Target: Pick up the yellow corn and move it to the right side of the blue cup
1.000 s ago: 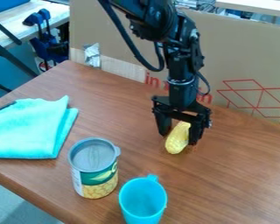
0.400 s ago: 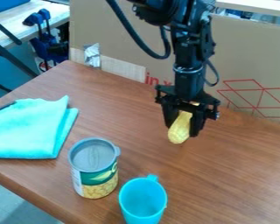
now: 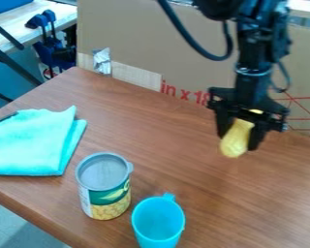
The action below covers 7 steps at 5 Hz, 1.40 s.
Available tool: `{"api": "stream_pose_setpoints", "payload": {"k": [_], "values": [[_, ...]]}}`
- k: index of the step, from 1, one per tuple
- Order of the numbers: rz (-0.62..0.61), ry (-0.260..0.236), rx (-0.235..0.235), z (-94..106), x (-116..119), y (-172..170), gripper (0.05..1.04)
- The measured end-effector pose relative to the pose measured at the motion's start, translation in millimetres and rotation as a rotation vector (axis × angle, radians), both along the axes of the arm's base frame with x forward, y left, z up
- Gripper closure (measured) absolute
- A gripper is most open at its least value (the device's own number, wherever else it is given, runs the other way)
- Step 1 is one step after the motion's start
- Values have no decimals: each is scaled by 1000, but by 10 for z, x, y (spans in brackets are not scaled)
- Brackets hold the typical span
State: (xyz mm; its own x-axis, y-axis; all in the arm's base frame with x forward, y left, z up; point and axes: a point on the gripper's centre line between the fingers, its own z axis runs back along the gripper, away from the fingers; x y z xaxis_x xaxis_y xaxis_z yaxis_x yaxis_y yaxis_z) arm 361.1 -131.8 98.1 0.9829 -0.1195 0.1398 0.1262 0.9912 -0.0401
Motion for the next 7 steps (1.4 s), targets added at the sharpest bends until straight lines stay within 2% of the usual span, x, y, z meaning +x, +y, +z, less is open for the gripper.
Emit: {"api": "stream_pose_setpoints", "payload": {"k": [1,2,4,5,6,7], "values": [[-54,23,-10,-97,26,-393,406],[-95,44,-37,-181,-80,-644,406],[-88,122,-27,-469,-170,-734,406],[-71,140,-31,-561,-203,-741,406],[-70,158,-57,-607,-202,-756,336],[-77,161,-54,-645,-219,-767,88]]}}
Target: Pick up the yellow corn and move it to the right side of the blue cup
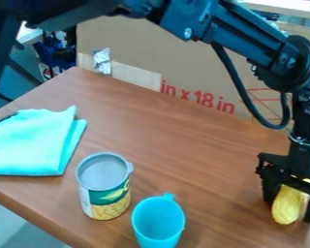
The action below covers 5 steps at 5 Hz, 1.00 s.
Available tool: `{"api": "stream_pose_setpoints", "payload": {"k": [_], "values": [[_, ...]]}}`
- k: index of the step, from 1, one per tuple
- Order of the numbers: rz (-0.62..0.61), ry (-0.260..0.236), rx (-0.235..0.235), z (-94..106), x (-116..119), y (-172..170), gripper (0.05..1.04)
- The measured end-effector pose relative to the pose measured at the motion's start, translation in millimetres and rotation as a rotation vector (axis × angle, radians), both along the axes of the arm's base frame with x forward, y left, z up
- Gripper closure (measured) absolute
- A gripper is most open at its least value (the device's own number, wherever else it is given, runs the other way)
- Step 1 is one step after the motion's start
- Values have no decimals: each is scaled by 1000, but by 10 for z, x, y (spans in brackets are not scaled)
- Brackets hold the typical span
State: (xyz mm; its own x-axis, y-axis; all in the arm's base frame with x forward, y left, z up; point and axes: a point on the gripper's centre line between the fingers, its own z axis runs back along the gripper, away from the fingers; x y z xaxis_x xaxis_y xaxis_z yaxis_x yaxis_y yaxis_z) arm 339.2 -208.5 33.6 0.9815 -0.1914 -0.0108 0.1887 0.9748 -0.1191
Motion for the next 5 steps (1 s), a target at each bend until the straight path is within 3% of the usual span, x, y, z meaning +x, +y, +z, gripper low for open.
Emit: {"api": "stream_pose_setpoints", "payload": {"k": [1,2,3,4,5], "values": [[26,-69,7,134,-97,94,79],[37,-165,1,459,-118,143,81],[50,-193,53,717,-321,283,81],[37,-93,175,914,-590,485,82],[42,-3,220,1013,-811,656,82]]}}
